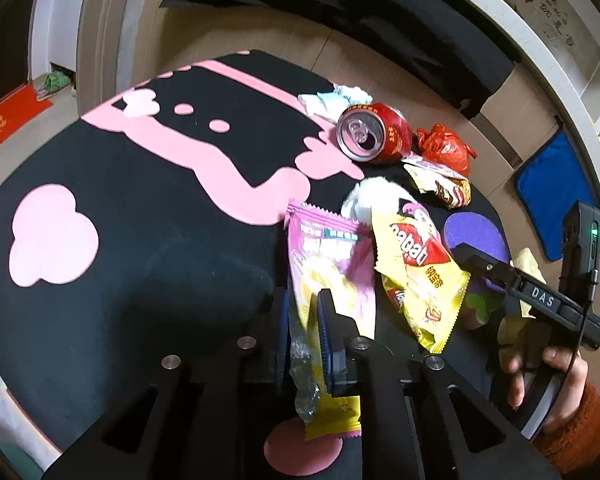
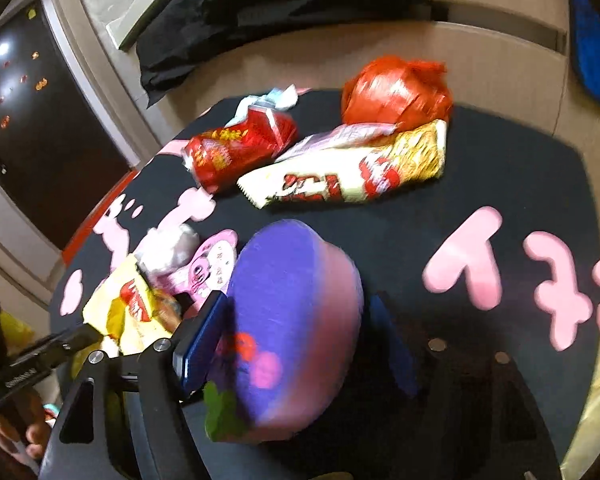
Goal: Collect trash
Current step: 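Carry the purple sponge and pink wrapper to the bin and release both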
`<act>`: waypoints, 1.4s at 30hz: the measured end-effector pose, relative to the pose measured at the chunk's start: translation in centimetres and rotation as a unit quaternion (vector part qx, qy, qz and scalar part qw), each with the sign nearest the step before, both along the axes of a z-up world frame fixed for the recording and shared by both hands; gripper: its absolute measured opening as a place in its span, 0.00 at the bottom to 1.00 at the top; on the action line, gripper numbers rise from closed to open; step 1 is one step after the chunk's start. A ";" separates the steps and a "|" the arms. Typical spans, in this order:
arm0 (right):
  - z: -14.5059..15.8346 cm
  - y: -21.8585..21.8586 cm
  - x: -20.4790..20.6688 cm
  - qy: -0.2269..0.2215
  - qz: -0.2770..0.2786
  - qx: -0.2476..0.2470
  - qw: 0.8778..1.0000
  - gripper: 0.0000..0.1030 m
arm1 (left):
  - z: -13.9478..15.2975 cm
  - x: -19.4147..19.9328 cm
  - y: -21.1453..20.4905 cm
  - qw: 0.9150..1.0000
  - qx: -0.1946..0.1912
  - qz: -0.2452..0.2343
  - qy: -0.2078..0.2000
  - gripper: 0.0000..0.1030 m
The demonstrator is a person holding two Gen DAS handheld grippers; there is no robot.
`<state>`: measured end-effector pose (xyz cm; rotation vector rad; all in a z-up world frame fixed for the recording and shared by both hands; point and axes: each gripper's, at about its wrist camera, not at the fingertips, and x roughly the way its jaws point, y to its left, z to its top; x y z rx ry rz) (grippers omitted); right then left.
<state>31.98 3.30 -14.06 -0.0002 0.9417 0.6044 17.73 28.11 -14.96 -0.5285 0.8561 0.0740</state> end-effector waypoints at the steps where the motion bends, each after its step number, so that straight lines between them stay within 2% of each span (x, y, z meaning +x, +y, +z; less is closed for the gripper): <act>1: 0.0 0.4 -0.3 -0.003 0.006 -0.009 1.000 0.62 | -0.1 0.1 0.0 1.000 -0.001 0.001 0.002 0.18; 2: 0.1 0.6 -0.5 -0.004 0.015 -0.007 1.000 0.45 | -0.2 0.1 0.0 1.000 -0.001 0.002 0.004 0.19; 3: 0.3 0.6 -0.8 -0.004 0.025 0.002 1.000 0.45 | -0.3 0.1 0.0 1.000 -0.001 0.004 0.006 0.19; 5: 0.9 0.5 -1.5 -0.020 0.028 -0.008 0.999 0.35 | -0.3 0.2 0.0 1.000 -0.002 0.007 0.008 0.19; 7: 1.6 -0.1 -2.1 -0.042 0.028 -0.024 0.998 0.33 | -0.3 0.4 -0.1 1.000 -0.002 0.008 0.010 0.19; 13: 2.7 -3.6 -3.5 -0.067 0.007 -0.060 0.996 0.32 | -0.1 1.1 -0.5 1.000 0.006 0.010 0.014 0.16; 16: 3.0 -5.3 -4.2 -0.064 -0.001 -0.060 0.996 0.32 | 0.5 1.3 -1.0 1.000 0.018 0.009 0.011 0.05; 19: 3.7 -6.6 -5.0 -0.072 -0.007 -0.055 0.996 0.32 | 2.1 1.2 -1.7 1.000 0.030 0.004 -0.007 0.03; 24: 5.9 -7.6 -6.3 -0.111 -0.008 -0.052 0.992 0.32 | 5.9 0.8 -3.1 0.997 0.067 -0.005 -0.044 0.02; 27: 7.4 -8.4 -6.8 -0.134 -0.008 -0.046 0.990 0.32 | 8.7 0.7 -4.6 0.993 0.097 -0.008 -0.069 0.02; 33: 10.9 -11.0 -7.2 -0.177 -0.016 -0.026 0.984 0.32 | 15.5 1.1 -10.0 0.976 0.162 -0.023 -0.144 0.02; 38: 14.0 -14.4 -7.5 -0.207 -0.034 -0.014 0.978 0.32 | 19.0 2.2 -15.2 0.966 0.174 -0.056 -0.186 0.02; 42: 16.0 -18.1 -8.0 -0.229 -0.063 -0.014 0.971 0.32 | 20.6 3.3 -20.7 0.957 0.176 -0.102 -0.209 0.02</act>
